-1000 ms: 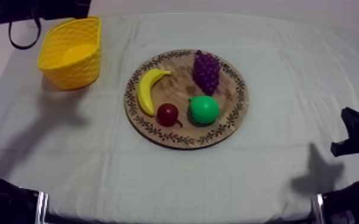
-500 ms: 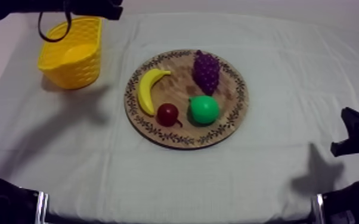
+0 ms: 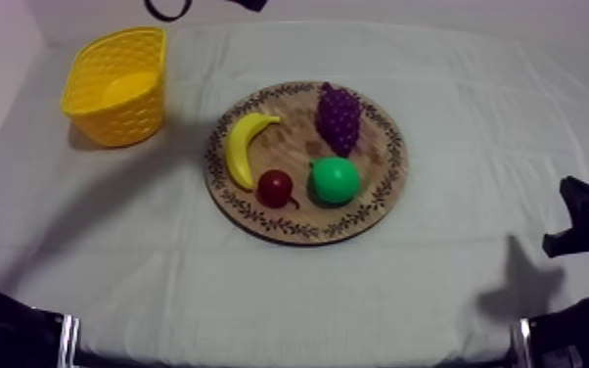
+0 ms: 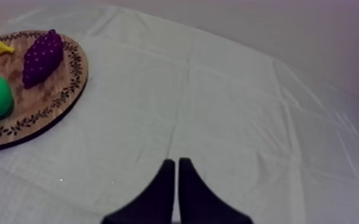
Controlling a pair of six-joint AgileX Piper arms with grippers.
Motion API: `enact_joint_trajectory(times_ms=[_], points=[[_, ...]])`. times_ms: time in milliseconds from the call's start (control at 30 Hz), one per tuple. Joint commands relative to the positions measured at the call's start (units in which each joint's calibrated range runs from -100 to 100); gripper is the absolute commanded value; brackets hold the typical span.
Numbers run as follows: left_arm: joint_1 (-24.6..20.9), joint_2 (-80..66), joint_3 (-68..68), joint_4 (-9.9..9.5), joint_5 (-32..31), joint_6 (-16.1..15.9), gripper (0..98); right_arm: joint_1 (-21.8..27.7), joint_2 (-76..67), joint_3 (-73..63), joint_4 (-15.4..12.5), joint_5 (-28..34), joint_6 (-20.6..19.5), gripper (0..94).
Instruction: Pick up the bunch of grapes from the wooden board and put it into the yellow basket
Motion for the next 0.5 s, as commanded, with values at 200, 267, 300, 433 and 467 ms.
enact_joint_trajectory(times_ms=[200, 267, 300, 433, 467], points=[[0.1, 6.0, -7.2, 0.18, 2.4, -0.4, 0.0, 0.0, 0.0, 0.0, 0.0, 0.0, 0.0, 0.5], [0.3, 7.4, -8.5, 0.24, 3.1, -0.5, 0.0, 0.0, 0.0, 0.0, 0.0, 0.0, 0.0, 0.5], [0.4, 8.1, -9.1, 0.26, 3.3, -0.5, 0.0, 0.0, 0.0, 0.0, 0.0, 0.0, 0.0, 0.5], [1.0, 10.9, -11.8, 0.57, 4.2, -1.0, 0.0, 0.0, 0.0, 0.0, 0.0, 0.0, 0.0, 0.5], [1.2, 11.7, -12.7, 0.67, 4.6, -1.1, 0.0, 0.0, 0.0, 0.0, 0.0, 0.0, 0.0, 0.5]])
